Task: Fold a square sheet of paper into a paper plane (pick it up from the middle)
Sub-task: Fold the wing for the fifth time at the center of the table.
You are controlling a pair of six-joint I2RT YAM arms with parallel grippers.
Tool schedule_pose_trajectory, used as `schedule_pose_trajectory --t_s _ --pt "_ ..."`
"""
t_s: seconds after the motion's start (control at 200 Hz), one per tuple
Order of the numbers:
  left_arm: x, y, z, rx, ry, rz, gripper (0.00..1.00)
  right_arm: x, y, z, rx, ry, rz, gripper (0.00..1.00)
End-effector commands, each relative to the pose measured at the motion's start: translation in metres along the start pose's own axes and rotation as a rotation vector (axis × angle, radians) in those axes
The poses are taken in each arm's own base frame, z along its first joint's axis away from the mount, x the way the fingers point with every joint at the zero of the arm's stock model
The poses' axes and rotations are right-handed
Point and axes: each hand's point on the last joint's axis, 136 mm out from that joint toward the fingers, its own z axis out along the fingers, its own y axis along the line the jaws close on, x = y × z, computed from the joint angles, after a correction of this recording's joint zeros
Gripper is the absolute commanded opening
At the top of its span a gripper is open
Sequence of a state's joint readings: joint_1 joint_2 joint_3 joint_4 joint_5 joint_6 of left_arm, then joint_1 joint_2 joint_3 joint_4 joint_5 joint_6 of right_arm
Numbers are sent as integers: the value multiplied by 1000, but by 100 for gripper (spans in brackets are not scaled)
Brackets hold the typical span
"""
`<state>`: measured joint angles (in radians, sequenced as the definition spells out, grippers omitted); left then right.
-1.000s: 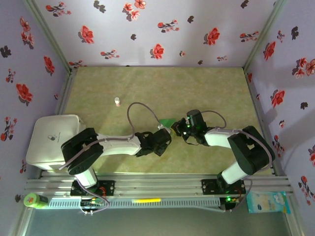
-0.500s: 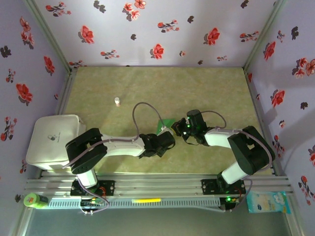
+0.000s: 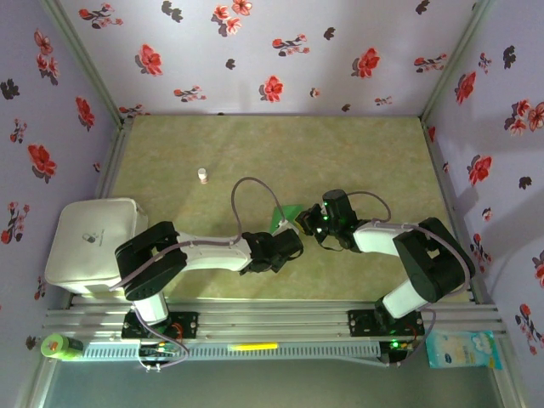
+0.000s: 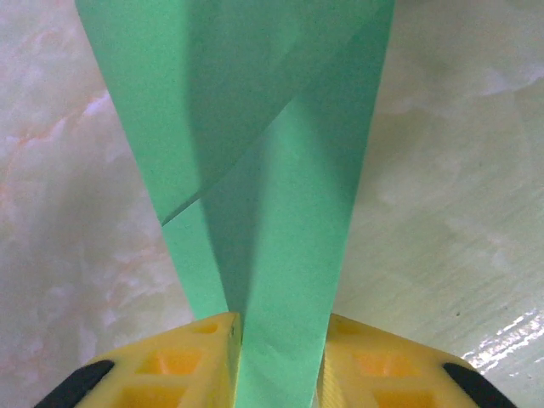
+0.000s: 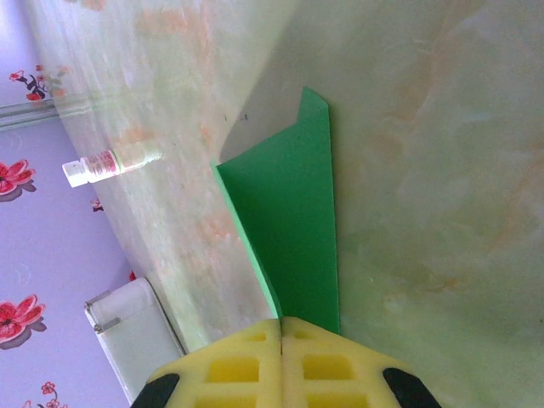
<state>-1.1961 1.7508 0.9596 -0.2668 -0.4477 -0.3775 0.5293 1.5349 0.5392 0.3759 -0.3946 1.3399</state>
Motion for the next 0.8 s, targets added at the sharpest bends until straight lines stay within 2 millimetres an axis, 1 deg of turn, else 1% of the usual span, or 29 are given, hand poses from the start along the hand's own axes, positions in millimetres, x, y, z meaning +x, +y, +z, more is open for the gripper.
schedule_pose_trajectory --t_s 0.0,0.36,0.43,0.52,0.595,0.64,0.695,0.795 --pt "-6 3 -2 -34 -16 18 25 -1 9 -3 -22 -15 -3 0" --pt "-6 3 -3 -35 -17 21 15 -1 8 -3 -20 -15 -4 2" --pt "-6 3 -2 -35 -17 21 13 -1 9 -4 -22 -16 -12 5" --pt "-5 3 -1 -37 -14 20 10 0 8 -6 -6 -18 -34 12" --pt "-6 3 -2 -35 -20 11 8 -4 3 -13 42 -43 -67 20" --pt "-7 3 -2 -31 -24 3 8 -6 -4 -19 92 -62 -84 25" --pt "-7 3 -2 -25 -25 -6 8 -11 -10 -31 153 -96 -113 29" --pt "-8 0 -1 1 -26 -35 8 -20 -17 -56 243 -178 -170 33"
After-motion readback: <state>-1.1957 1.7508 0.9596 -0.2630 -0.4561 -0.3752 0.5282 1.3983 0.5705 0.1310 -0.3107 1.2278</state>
